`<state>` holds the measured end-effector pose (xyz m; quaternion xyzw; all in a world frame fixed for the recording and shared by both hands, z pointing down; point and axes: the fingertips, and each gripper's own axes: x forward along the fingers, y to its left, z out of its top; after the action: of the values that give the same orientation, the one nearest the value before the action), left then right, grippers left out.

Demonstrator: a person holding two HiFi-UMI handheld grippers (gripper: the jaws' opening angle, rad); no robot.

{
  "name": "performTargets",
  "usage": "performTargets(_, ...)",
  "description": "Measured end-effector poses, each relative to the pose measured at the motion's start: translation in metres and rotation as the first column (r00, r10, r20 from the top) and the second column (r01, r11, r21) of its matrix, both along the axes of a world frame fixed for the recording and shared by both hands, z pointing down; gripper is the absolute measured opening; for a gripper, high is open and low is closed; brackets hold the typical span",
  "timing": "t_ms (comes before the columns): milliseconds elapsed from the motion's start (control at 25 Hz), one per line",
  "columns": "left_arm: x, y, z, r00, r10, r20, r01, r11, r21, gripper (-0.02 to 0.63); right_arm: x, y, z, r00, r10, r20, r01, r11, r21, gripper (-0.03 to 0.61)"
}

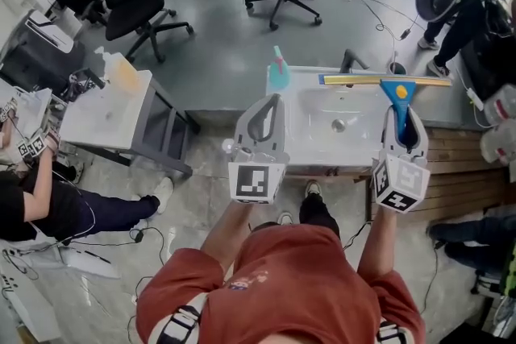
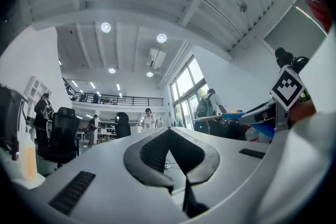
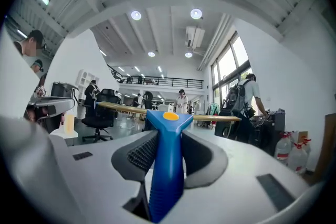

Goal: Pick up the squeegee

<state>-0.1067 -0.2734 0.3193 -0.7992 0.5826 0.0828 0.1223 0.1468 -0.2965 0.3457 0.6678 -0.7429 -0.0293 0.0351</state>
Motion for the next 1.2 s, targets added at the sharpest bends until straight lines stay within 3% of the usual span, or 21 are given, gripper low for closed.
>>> performTargets(360, -0.004, 0.017, -0.023, 1.0, -0.006, 0.012, 0.005, 0.996, 0.091, 0.018, -0.009, 0.015, -0.029, 1.0, 0.003, 0.011, -0.006, 0.981, 0.196, 0.143)
performTargets(680, -0.008, 0.021, -0.002, 1.0, 0.01, 0.023, -0.012, 0.995, 0.099, 0.018, -0.017, 0.022, -0.018, 1.0, 0.019, 0.004, -0.02, 0.963, 0.267, 0.143)
performTargets(1200, -0.018, 0.015, 0.017, 1.0, -0.002, -0.008, 0.002, 0.999, 0.054, 0.018, -0.031, 0.019, 0.001, 1.0, -0.007, 0.002, 0.006, 0.973, 0.233, 0.143)
